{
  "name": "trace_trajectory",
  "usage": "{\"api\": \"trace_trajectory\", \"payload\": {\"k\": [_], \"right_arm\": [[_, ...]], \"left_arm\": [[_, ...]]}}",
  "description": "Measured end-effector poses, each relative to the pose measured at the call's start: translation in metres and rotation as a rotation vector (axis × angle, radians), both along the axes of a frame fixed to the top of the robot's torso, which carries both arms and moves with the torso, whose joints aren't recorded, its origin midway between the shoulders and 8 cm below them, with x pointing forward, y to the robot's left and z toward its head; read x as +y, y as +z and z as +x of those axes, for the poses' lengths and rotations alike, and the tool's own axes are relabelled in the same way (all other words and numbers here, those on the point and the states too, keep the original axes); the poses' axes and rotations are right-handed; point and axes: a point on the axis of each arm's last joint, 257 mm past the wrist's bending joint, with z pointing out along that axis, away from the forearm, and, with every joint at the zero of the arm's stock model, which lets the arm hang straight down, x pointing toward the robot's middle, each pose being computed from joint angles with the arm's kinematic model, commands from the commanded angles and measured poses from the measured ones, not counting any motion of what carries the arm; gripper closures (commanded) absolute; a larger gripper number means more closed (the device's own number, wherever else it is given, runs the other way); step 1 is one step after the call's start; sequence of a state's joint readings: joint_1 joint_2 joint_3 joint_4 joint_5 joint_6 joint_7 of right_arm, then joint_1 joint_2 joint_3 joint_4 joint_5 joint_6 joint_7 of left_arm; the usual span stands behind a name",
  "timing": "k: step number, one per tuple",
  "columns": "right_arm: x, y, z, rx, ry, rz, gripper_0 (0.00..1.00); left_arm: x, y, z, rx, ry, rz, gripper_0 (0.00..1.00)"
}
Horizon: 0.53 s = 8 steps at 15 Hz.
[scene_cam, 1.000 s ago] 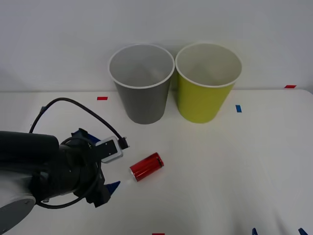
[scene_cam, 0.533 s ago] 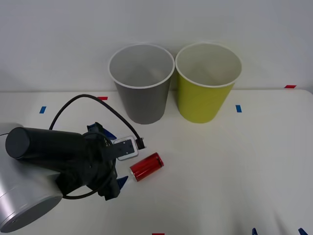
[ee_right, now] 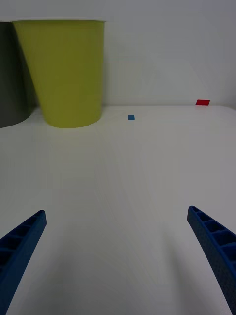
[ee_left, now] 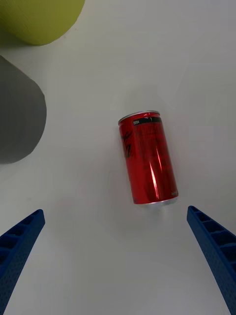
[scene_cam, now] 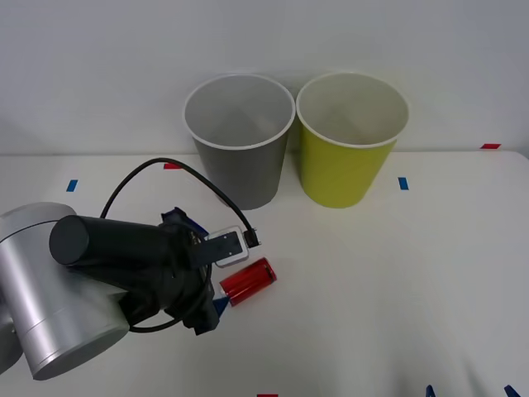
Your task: Put cans in the gray bin and PET bottles in the light green bin.
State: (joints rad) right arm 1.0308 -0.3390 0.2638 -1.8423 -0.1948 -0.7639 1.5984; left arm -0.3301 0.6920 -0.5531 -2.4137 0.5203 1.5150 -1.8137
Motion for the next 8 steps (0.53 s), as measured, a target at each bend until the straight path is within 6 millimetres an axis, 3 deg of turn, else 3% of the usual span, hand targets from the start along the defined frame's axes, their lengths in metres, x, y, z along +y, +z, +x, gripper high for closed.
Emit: {"api": "trace_trajectory", "payload": {"k": [8], "right_arm": [[0.0,0.0,0.0,0.0,0.0,0.0,0.0]], "left_arm": [[-0.015,-0.014,0.002,0.038,-0.014,-0.012,0.0]]}}
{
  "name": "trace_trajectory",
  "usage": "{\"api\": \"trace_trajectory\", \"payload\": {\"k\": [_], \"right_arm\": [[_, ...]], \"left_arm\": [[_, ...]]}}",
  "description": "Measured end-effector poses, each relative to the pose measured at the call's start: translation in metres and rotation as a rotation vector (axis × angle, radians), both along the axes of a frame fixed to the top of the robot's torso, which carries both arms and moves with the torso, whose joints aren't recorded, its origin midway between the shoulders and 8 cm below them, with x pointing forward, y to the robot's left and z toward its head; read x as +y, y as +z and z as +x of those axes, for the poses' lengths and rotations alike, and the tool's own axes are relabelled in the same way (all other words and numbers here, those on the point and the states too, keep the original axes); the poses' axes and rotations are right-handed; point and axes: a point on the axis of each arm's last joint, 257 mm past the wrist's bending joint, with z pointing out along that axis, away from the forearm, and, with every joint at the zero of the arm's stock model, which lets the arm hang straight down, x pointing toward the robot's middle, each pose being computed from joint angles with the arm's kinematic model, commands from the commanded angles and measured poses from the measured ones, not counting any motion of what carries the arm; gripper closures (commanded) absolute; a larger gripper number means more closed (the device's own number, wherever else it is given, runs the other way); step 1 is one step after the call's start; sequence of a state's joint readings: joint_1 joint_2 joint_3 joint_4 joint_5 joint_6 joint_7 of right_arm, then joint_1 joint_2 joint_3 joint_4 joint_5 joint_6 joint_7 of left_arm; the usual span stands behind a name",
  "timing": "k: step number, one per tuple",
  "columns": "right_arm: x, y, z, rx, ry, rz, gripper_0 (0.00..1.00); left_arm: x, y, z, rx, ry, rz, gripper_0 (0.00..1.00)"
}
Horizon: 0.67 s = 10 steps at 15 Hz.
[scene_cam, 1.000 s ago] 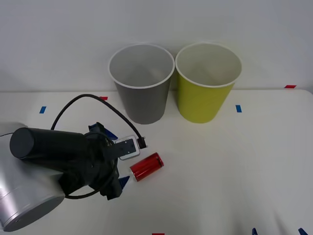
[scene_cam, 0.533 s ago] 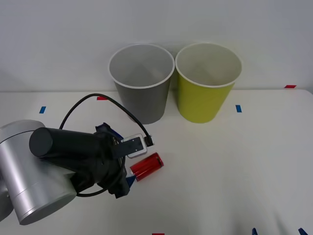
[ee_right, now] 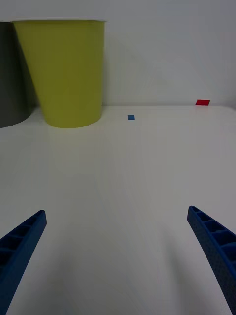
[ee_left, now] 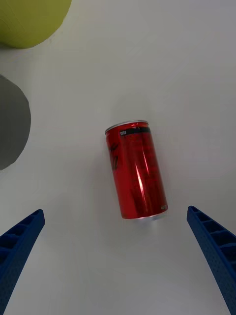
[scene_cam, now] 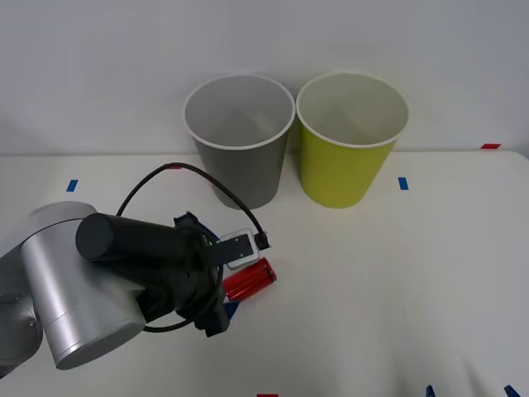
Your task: Put cans in the gray bin and PET bottles in the light green bin.
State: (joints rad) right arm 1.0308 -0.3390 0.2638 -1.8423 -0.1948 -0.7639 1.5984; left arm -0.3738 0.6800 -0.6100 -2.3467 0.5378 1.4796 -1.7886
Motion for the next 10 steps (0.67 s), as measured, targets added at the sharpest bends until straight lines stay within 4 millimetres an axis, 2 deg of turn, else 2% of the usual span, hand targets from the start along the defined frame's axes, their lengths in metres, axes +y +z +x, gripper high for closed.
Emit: {"api": "trace_trajectory", "payload": {"k": [4,10], "right_arm": [[0.0,0.0,0.0,0.0,0.0,0.0,0.0],[0.0,0.0,0.0,0.0,0.0,0.0,0.0]], "left_arm": [[-0.017,-0.009,0.015,0.016,0.0,-0.005,0.0],[-0.051,-0.015,0.009,0.059,0.061,-0.063,0.0]]}}
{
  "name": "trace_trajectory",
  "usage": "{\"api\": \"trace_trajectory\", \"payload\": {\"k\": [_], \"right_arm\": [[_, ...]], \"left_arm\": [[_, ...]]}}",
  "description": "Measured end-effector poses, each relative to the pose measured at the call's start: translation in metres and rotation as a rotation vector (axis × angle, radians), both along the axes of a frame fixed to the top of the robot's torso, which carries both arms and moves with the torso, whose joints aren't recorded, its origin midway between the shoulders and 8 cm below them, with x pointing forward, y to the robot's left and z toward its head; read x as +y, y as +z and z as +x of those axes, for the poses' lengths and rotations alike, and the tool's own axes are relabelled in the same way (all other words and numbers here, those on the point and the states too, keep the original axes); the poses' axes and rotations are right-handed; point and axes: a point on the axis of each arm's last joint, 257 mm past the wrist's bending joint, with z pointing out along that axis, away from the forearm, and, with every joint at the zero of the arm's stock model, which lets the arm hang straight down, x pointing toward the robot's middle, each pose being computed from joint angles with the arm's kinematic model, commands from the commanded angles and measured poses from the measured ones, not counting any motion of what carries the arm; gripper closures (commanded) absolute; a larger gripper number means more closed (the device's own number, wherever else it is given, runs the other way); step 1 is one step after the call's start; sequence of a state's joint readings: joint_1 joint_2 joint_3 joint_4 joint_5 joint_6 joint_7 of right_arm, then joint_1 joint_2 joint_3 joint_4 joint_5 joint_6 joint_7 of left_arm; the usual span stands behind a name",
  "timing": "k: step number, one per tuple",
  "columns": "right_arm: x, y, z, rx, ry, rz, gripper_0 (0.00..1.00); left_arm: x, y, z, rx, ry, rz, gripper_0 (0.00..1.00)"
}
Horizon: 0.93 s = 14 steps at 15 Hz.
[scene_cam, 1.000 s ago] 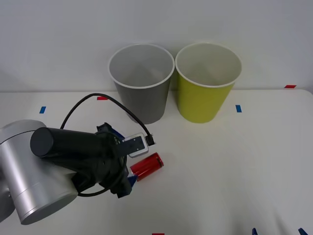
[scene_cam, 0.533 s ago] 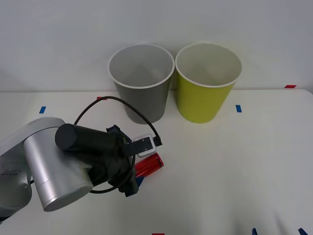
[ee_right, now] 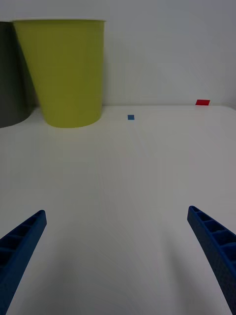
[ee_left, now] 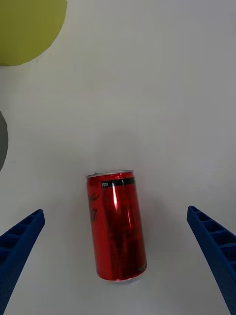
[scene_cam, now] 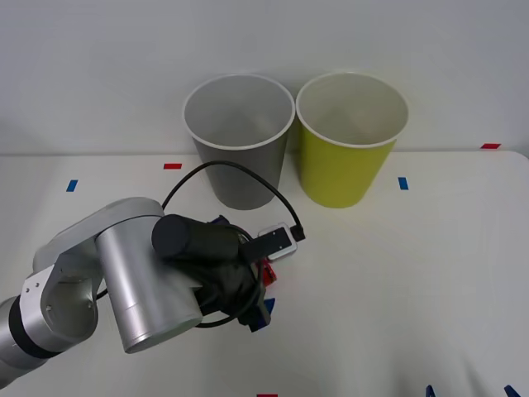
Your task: Put cans in the gray bin and PET bottles in the light green bin.
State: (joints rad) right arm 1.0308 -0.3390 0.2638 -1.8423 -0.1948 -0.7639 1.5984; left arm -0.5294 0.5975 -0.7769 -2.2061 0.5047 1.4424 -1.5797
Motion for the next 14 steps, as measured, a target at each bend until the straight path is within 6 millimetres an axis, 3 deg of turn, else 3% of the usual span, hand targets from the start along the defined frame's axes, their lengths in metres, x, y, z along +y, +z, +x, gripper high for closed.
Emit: {"api": "trace_trajectory", "payload": {"k": [9,14], "right_arm": [[0.0,0.0,0.0,0.0,0.0,0.0,0.0],[0.0,0.0,0.0,0.0,0.0,0.0,0.0]], "left_arm": [[0.014,-0.027,0.016,0.036,0.026,0.06,0.0],[0.01,-0.03,0.015,0.047,0.025,0.051,0.0]]}}
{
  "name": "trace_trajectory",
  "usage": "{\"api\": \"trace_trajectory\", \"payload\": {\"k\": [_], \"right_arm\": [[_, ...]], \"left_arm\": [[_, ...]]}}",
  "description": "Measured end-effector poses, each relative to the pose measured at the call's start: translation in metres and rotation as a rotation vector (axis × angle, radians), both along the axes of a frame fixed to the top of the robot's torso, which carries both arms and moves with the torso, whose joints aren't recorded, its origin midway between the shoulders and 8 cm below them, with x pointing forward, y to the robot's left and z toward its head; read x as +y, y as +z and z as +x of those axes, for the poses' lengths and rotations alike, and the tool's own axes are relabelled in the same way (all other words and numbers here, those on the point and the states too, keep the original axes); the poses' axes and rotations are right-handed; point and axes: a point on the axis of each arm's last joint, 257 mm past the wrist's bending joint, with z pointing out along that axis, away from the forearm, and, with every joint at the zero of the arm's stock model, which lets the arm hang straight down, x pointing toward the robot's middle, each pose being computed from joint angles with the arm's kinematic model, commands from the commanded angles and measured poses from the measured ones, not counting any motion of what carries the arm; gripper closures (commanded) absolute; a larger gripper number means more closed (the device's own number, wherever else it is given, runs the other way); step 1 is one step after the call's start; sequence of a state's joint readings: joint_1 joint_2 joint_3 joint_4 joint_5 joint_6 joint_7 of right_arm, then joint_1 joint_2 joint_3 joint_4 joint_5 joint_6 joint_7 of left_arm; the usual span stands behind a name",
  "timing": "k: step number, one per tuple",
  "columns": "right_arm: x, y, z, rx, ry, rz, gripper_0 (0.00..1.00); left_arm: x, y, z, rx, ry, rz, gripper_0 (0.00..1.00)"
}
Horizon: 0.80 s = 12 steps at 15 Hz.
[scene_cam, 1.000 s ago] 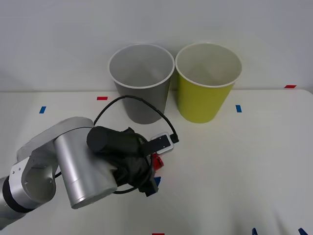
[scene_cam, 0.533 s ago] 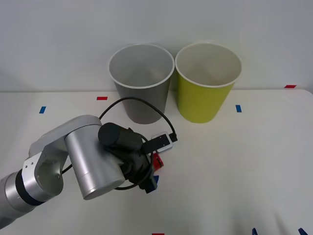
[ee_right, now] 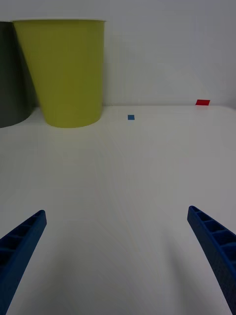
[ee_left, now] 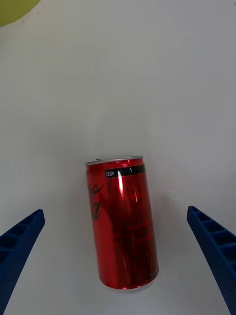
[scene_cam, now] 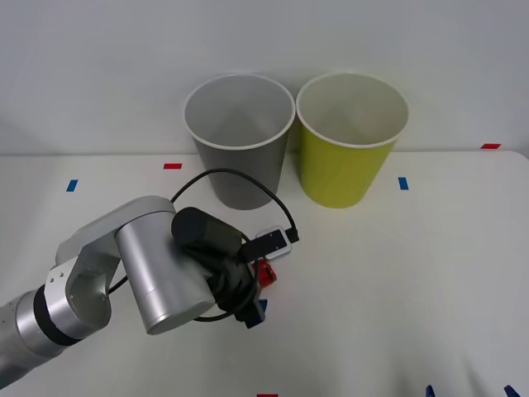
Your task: Put cans in the gray bin and PET bottles in the light green bin.
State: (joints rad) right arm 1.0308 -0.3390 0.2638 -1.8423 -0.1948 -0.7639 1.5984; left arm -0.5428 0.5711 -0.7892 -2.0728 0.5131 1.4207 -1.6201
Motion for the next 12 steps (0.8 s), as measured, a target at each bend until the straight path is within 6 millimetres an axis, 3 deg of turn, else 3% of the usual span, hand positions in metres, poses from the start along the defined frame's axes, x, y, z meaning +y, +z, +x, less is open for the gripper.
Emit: {"api": "trace_trajectory", "payload": {"k": [7,12], "right_arm": [[0.0,0.0,0.0,0.0,0.0,0.0,0.0],[0.0,0.0,0.0,0.0,0.0,0.0,0.0]], "left_arm": [[-0.019,-0.004,0.003,0.02,0.005,-0.036,0.0],[-0.015,-0.015,0.011,0.043,0.033,-0.015,0.0]]}}
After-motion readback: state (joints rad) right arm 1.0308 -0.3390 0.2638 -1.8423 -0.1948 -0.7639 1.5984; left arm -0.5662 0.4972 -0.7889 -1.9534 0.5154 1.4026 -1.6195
